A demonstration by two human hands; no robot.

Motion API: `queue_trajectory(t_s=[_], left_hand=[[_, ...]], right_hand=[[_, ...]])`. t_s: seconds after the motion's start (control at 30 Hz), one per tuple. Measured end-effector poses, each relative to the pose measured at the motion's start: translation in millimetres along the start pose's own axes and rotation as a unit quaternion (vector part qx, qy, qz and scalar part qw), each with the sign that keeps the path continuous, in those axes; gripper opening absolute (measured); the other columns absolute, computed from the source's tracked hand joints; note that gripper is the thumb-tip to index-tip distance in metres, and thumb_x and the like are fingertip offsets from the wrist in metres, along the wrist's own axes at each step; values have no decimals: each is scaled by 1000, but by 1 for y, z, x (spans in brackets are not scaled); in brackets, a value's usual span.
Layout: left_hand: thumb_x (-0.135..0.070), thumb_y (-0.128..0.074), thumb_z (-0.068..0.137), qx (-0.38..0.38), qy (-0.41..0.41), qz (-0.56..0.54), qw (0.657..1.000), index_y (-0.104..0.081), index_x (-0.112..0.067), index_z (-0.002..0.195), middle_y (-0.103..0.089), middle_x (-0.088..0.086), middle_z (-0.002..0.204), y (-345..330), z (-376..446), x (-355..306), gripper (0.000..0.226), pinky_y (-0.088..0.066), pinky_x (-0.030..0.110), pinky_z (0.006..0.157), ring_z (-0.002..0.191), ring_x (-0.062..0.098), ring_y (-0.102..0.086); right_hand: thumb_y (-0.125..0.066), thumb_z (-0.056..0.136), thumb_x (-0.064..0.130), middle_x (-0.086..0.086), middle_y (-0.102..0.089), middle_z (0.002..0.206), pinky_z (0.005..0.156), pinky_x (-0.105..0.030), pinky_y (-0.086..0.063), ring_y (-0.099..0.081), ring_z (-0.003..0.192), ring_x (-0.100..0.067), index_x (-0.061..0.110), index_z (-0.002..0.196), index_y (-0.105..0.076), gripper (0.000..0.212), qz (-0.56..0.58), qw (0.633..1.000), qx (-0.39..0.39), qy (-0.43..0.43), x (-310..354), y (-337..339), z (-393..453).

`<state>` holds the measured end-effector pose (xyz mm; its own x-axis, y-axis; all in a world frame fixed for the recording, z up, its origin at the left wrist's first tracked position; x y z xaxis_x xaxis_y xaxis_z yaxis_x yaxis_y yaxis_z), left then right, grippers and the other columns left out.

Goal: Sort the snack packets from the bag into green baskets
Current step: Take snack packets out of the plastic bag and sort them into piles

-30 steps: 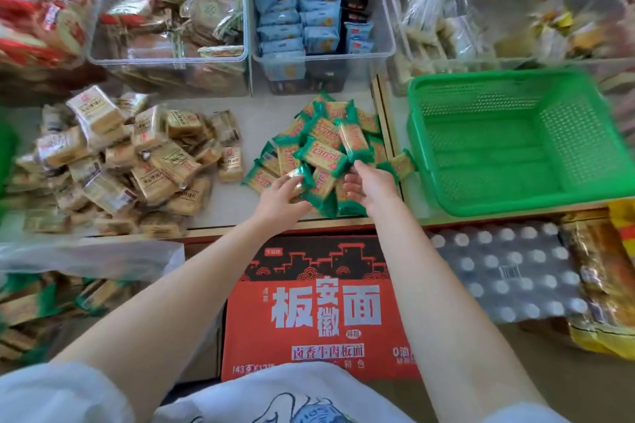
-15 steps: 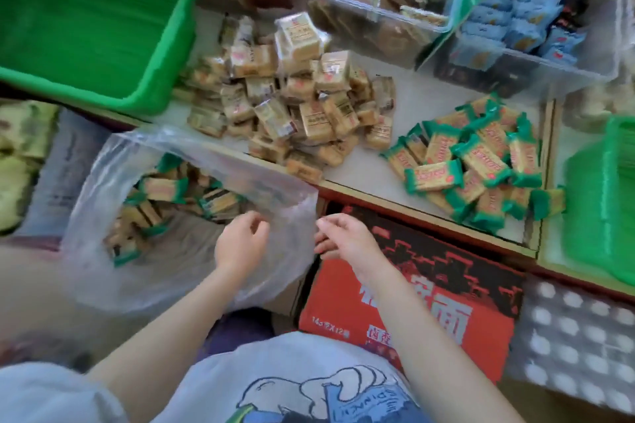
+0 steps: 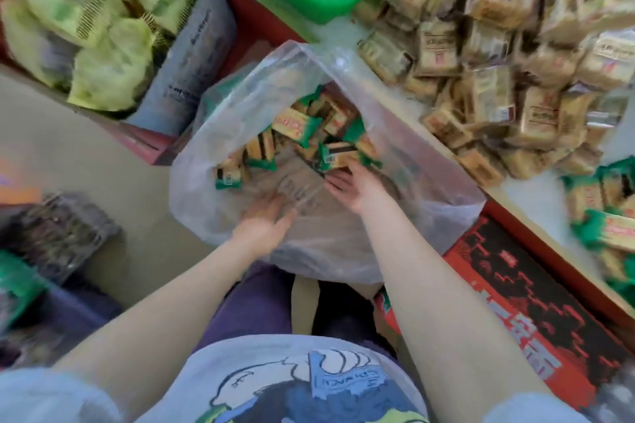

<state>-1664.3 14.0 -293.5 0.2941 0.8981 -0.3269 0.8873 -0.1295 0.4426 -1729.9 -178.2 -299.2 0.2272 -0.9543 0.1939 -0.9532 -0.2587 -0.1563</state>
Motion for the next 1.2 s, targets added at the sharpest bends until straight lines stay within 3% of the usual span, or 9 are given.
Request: queue_trajectory(t_s=[0.1,0.2,0.37,0.53,0.7,0.8,0.93,1.07,1.2], left_hand=[[-58,-27,103,53,-20,5,998,-18,-31,159,-7,-5,168,13,-2,3,63,-14,41,123,154,19,-8],[-63,-32,100,67,-32,-2,997,-20,-32,159,-16,-2,167,33,-5,8,68,-22,39,120,152,22,-18],[-42,-50,102,-25,-99,-146,984,-46,-27,147,-48,-5,150,60,-42,-27,48,-35,32,112,139,16,-42],[-33,-51,103,51,-128,-413,900,-52,-33,131,-64,-5,129,64,-88,-112,28,-52,32,95,122,18,-61],[-52,-62,82,146,-136,-513,835,-47,-5,140,-64,24,129,51,-124,-195,77,-52,46,97,118,34,-63],[-53,-55,93,129,-138,-466,865,-56,-11,133,-67,22,125,32,-142,-245,58,-57,36,69,97,28,-70],[-44,-35,106,150,-141,-421,883,-67,-13,117,-76,9,99,-12,-160,-310,45,-61,33,59,78,20,-72],[-48,-39,104,165,-142,-352,911,-67,-13,116,-75,12,101,-78,-162,-371,46,-58,34,65,80,23,-69],[-66,-44,94,143,-185,-198,952,-68,-21,121,-70,4,120,-138,-123,-415,57,-49,48,102,112,26,-64]], right_hand=[[-54,103,20,-16,-58,116,99,-39,-45,-53,127,-32,8,134,-48,34,72,997,-20,3,3,-16,5],[-58,101,20,-11,-62,93,83,-33,-52,-63,94,-25,11,108,-55,12,56,997,-50,6,-1,-16,-7],[-67,95,20,-7,-68,112,67,-29,-54,-67,90,-19,15,122,-58,28,-129,982,-93,98,-18,14,-74],[-75,89,19,7,-72,97,76,-19,-51,-65,87,-5,32,100,-65,20,-279,891,-23,357,-8,37,-170],[-72,91,19,-5,-75,94,78,-24,-53,-66,85,-9,25,99,-75,10,-232,876,29,422,22,83,-240],[-69,94,14,-4,-73,92,71,-19,-51,-65,81,-8,20,97,-73,8,-177,878,-11,445,34,132,-264],[-70,94,18,0,-67,88,62,-20,-50,-63,75,-10,20,102,-66,9,-117,898,-51,421,40,206,-280],[-68,95,14,6,-71,89,64,-14,-47,-63,72,1,17,108,-69,14,-113,901,-54,416,39,277,-288],[-62,98,19,0,-69,81,55,-16,-45,-59,61,-5,9,107,-70,15,-48,899,-186,393,41,355,-282]])
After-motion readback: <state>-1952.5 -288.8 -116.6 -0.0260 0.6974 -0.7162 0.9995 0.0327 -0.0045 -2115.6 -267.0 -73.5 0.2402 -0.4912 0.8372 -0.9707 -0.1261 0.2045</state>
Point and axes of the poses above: each hand's wrist, its own z-axis towards the middle knuckle, its own y-axis out of the back of the hand, x = y × z, the point moved 1 cm from there along z, towards the middle knuckle
